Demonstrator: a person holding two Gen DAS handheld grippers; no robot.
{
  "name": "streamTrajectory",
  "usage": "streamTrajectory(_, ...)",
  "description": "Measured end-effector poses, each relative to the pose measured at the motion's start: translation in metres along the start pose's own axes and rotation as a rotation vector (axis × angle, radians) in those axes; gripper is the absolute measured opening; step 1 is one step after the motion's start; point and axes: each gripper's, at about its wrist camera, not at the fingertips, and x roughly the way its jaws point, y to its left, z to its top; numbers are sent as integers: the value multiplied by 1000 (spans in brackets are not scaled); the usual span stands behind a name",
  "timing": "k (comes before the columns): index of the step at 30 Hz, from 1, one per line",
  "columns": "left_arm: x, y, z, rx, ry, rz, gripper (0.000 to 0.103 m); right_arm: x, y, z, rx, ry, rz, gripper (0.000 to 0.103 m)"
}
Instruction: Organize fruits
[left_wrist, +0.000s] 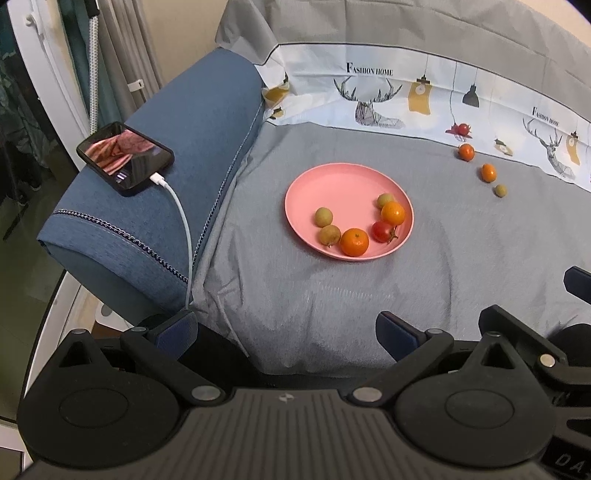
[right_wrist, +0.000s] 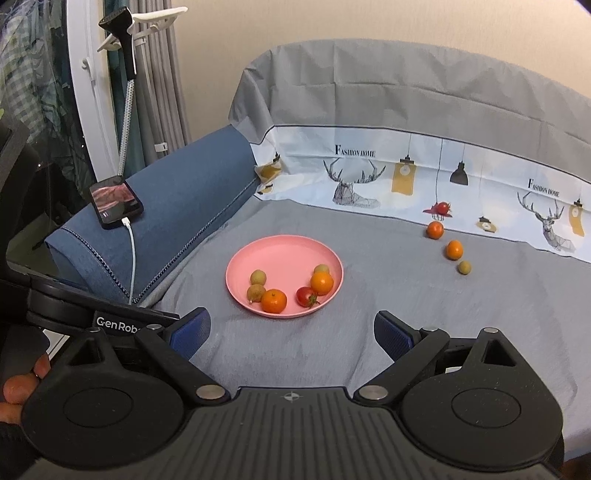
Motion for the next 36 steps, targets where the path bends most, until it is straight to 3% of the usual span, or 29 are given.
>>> streamTrajectory(25, 56, -30, 44, 72, 92, 22, 103, 62, -39, 4, 94, 83, -18, 96)
streamTrajectory(36, 108, -87, 104, 116, 132, -24, 103, 110, -126, 3, 251, 77, -192, 96)
